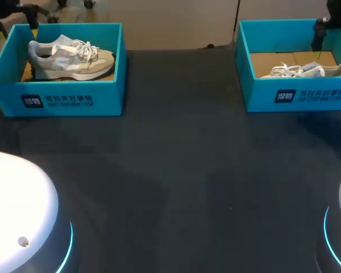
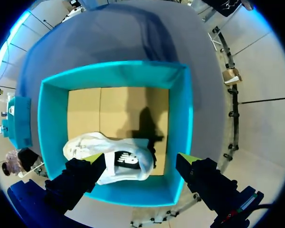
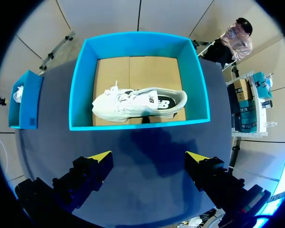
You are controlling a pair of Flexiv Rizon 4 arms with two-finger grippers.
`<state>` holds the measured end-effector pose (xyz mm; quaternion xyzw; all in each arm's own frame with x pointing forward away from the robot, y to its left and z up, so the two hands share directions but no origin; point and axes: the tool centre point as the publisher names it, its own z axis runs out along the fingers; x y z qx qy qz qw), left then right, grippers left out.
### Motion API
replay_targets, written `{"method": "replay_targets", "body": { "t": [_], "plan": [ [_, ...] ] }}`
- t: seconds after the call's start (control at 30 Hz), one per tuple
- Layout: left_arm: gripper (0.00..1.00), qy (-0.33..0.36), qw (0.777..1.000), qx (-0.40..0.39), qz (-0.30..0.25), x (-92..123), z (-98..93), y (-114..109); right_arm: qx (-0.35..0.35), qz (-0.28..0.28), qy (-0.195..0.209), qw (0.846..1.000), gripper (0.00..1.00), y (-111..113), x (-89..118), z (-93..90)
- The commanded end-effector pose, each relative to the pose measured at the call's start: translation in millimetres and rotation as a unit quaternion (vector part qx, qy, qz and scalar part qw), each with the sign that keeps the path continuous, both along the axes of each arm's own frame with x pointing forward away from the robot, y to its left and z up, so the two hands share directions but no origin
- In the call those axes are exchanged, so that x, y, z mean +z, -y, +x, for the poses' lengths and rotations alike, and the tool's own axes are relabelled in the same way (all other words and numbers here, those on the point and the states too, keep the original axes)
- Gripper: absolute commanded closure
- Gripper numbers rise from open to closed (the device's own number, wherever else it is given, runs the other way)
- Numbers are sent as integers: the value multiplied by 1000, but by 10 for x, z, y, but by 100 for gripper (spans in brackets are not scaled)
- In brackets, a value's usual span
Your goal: Take the shoe out of the shoebox, open the shoe tongue, remove and reinsert the insole, then place the shoe into the shoebox
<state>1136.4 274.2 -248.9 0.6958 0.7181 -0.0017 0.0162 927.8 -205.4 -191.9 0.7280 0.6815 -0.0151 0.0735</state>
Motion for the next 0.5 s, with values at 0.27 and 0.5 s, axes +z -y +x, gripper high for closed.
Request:
{"method": "replay_targets", "body": {
  "t": [0.27, 0.5],
  "plan": [
    [0, 2, 1000, -22, 12, -308, 343, -55, 0, 0, 0, 1000, 0, -2, -3, -4],
    [0, 2, 999, -36, 24, -484, 502, -79, 0, 0, 0, 1000, 0, -2, -3, -4]
  ]
}}
